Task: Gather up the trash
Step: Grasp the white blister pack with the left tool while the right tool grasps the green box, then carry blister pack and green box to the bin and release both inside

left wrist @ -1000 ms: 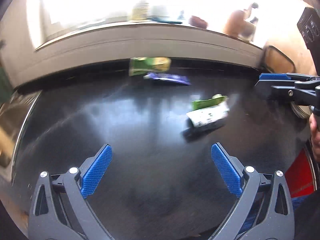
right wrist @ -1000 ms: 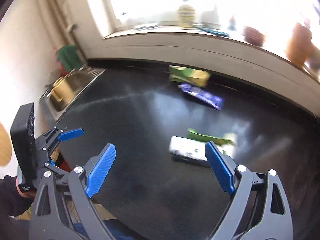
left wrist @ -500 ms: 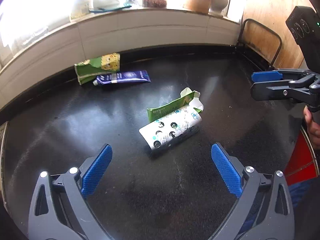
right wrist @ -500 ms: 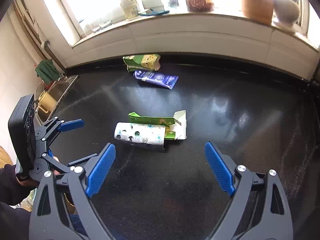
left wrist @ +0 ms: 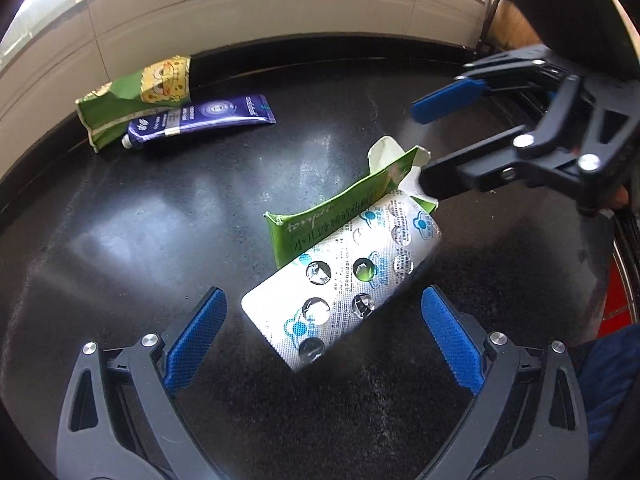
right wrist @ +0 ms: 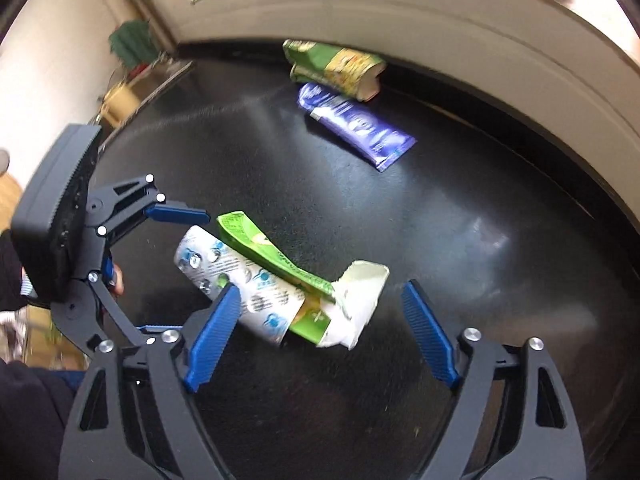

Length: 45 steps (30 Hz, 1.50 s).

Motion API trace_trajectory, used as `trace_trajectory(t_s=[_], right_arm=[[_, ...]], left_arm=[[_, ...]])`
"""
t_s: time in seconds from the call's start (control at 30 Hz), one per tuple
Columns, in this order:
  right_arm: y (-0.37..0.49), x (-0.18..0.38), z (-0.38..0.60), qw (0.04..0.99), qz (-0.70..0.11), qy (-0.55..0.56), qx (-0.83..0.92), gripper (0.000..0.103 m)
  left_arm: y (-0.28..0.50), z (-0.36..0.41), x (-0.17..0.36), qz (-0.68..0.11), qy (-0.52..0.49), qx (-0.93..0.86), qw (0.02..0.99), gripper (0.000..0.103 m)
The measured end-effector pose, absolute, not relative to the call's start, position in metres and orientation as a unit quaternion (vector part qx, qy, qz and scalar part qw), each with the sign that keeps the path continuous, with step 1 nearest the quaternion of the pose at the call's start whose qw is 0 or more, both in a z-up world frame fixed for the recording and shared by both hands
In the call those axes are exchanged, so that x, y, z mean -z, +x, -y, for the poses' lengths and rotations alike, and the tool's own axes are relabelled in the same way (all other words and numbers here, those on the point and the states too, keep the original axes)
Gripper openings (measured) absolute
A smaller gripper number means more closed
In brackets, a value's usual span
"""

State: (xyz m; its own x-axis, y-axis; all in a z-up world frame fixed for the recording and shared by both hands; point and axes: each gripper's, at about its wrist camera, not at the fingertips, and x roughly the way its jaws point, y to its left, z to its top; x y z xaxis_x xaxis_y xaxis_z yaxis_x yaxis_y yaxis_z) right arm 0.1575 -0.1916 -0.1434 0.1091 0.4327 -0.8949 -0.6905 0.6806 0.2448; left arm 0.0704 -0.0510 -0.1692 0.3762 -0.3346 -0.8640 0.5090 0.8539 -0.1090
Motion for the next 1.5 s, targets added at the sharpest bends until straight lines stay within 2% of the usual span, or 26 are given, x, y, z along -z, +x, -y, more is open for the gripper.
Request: trace_trajectory(t_s=[0.1,0.17,0.2,0.27,0.3,0.4,0.47,0.53,0.57,0.7,0.8,0.83,1.17,1.5], right_arm=[[0.168,0.162,0.178,0.705,-0.556,-0.158,-0.411,0.076],[0.174,0.168,0.175,0.691,-0.558,-0.164,-0.43,0.069],[0.177,0.168,0.175,0.686,-0.561,-0.158,-0.436,0.064],[0.181,0.166,0.176,0.667,-0.57,-0.145,-0.457,0.034],[0.18,0.165,0.175,0.663,-0.57,-0.151,-0.461,0.033],[0.177,0.164,0.18,0.651,-0.571,-0.16,-0.475,0.022],[0.176,0.161,0.186,0.653,-0.572,-0.151,-0.473,0.014],[0.175,0.155,0.194,0.662,-0.57,-0.131,-0.469,0.004],[0.175,0.15,0.201,0.669,-0.569,-0.115,-0.464,0.003],[0.165,0.134,0.217,0.696,-0.559,-0.089,-0.442,0.003],[0.166,0.123,0.23,0.733,-0.546,-0.054,-0.401,0.003],[0.167,0.119,0.237,0.744,-0.545,-0.032,-0.386,0.003],[0.147,0.106,0.262,0.793,-0.525,0.034,-0.308,0.003],[0.103,0.098,0.237,0.797,-0.517,0.031,-0.311,0.003]], left_arm=[[0.077,0.051,0.177,-0.51,0.084,0.258,0.817,0.087],[0.078,0.053,0.177,-0.511,0.084,0.267,0.812,0.082],[0.079,0.055,0.176,-0.512,0.086,0.273,0.81,0.079],[0.081,0.057,0.173,-0.517,0.08,0.28,0.805,0.063],[0.081,0.058,0.173,-0.52,0.077,0.281,0.803,0.061],[0.081,0.056,0.171,-0.529,0.066,0.282,0.798,0.055],[0.079,0.053,0.169,-0.534,0.065,0.286,0.793,0.038],[0.074,0.05,0.165,-0.534,0.064,0.291,0.791,0.031],[0.07,0.051,0.162,-0.532,0.063,0.292,0.792,0.024],[0.061,0.052,0.146,-0.52,0.058,0.304,0.796,0.019],[0.052,0.059,0.137,-0.509,0.07,0.313,0.799,0.007],[0.049,0.06,0.134,-0.505,0.074,0.311,0.802,0.0],[0.023,0.046,0.115,-0.486,0.047,0.251,0.836,0.0],[-0.006,0.033,0.101,-0.475,0.038,0.189,0.858,0.0]])
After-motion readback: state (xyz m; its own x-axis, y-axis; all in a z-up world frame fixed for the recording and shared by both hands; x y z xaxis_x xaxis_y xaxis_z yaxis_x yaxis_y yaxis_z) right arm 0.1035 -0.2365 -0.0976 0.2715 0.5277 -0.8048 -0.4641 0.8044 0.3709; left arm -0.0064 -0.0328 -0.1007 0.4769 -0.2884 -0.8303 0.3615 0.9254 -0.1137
